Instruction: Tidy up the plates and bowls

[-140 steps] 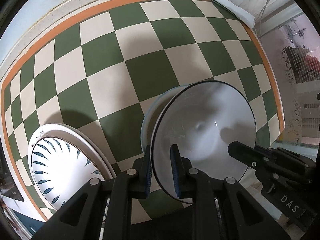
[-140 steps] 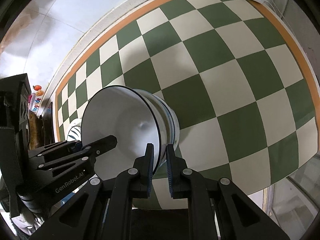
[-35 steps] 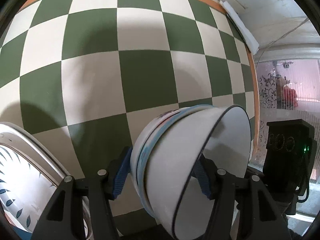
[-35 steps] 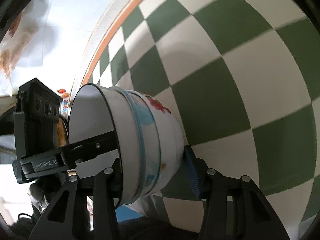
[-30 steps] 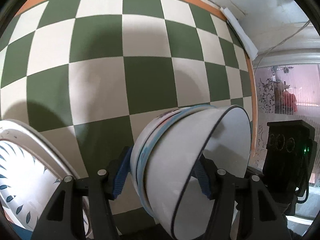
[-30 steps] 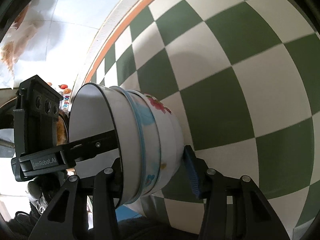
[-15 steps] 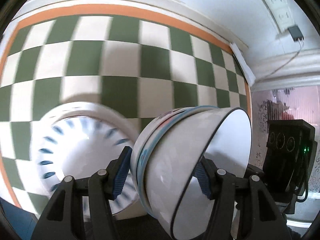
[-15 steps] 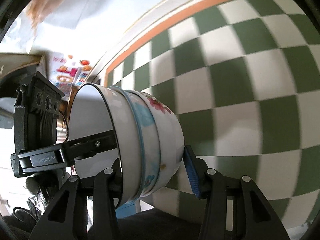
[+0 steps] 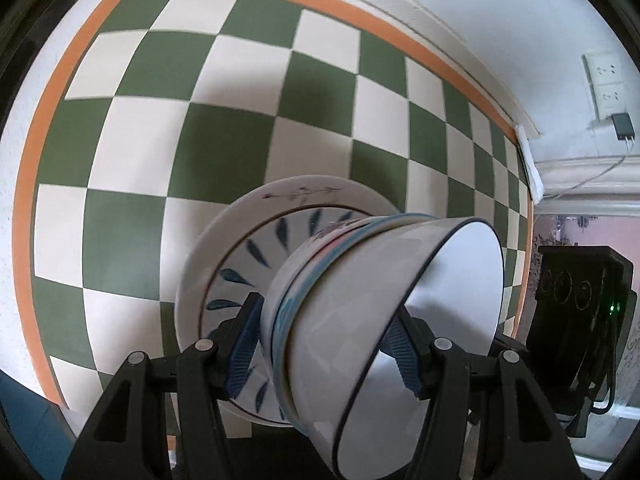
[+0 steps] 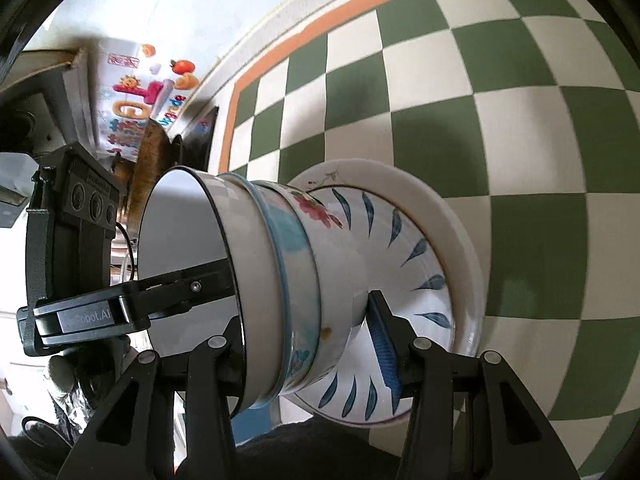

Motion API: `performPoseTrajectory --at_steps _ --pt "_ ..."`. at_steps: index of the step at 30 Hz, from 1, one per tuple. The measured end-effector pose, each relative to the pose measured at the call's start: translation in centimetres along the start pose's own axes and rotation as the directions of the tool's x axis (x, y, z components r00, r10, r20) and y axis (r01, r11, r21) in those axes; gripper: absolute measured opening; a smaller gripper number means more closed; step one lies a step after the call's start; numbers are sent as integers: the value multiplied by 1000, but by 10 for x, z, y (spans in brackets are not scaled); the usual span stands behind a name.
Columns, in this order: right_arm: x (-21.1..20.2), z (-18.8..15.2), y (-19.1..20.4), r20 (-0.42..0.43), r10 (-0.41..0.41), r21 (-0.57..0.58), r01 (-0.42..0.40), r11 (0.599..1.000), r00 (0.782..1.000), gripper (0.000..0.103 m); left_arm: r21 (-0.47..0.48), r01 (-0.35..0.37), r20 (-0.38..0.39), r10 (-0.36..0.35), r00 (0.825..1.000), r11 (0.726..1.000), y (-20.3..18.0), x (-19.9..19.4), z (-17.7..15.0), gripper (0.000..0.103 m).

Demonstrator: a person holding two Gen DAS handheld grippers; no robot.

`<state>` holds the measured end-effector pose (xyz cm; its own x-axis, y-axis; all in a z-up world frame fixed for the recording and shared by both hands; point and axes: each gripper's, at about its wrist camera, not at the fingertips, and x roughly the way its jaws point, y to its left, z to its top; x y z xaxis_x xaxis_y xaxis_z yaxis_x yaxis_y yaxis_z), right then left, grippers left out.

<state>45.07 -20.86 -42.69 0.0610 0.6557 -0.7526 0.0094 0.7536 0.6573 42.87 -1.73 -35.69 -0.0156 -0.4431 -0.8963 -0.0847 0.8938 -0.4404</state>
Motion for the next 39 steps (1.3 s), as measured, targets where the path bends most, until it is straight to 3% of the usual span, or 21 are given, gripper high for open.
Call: performPoseTrajectory --at_steps 14,27,35,39 --pt "23 5 -2 -21 -29 31 29 999 999 50 18 -8 -28 9 1000 1000 7 12 0 58" --pt "13 6 6 -8 -83 35 83 996 997 52 58 -56 -29 58 998 997 -1 13 -2 57" --pt "-8 -5 25 37 -140 3 140 990 989 52 97 -114 42 110 993 989 -3 -13 -18 57" --pt "-24 -18 40 74 -170 -19 172 985 983 52 133 -181 122 165 979 974 -8 -37 -33 57"
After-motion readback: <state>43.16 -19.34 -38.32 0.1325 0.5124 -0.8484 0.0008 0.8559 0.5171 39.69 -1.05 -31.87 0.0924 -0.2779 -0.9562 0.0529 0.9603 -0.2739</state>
